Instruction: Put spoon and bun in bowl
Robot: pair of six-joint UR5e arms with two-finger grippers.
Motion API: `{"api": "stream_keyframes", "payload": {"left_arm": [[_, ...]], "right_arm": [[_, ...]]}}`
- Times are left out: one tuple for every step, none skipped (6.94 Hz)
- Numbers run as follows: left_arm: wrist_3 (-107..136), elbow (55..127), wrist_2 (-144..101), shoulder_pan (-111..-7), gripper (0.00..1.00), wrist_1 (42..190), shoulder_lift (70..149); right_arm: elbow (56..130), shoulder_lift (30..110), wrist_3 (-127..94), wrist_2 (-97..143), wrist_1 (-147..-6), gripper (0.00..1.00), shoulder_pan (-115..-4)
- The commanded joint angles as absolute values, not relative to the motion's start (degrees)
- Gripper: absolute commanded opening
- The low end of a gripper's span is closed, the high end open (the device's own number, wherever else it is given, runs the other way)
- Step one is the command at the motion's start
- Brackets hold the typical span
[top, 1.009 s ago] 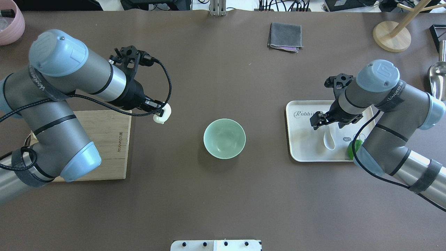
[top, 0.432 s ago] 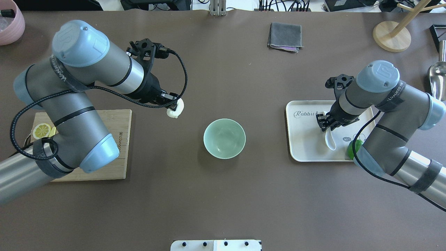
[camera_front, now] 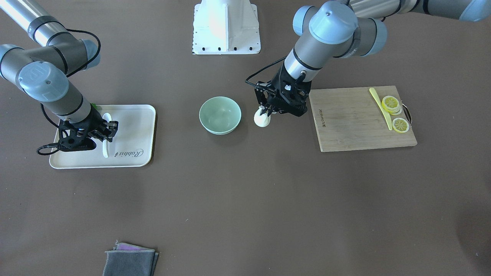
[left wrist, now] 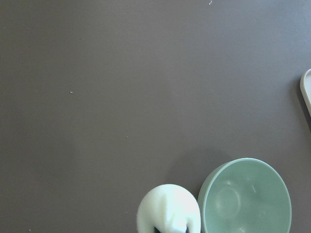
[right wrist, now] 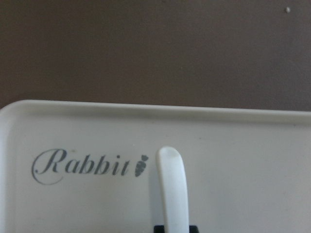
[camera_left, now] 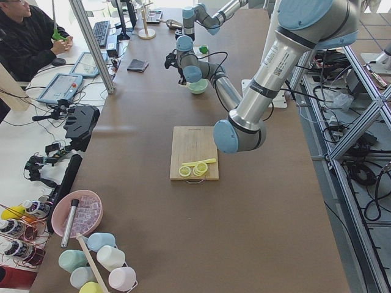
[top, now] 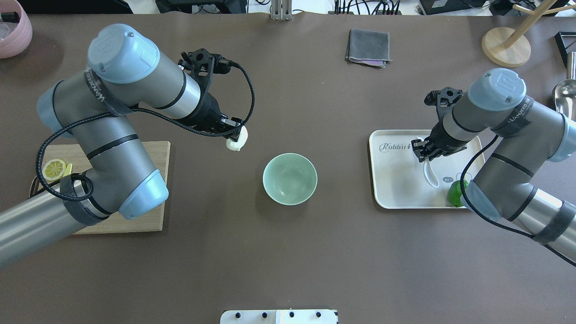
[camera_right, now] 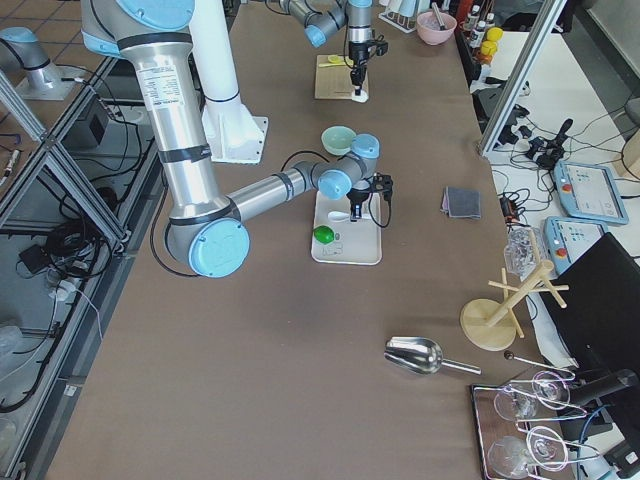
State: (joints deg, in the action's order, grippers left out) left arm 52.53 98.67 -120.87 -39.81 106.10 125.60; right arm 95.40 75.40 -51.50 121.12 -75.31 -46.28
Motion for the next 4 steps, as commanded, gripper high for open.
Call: {"api": "stream_keyframes", "payload": {"left_arm": [[56.48,97.82,-116.49,-35.01,0.0,106.35,126.82],[59.12,97.82,-114.11,-31.85,0.0,106.26,128.48],[61.93,97.13,-111.47,-29.99,0.0,106.35,130.32],[62.14,95.03,-109.88,-29.97,0.0,106.7,131.47]], "right_arm": [[97.9,75.15,-51.5,124.78,-75.5,0.0,-49.2],[98.69,74.8,-51.5,124.89,-75.5,0.0,-49.22],[99.66,74.71,-51.76,124.89,-75.5,0.0,-49.04],[100.45,73.84,-53.86,124.89,-75.5,0.0,-48.43]]}}
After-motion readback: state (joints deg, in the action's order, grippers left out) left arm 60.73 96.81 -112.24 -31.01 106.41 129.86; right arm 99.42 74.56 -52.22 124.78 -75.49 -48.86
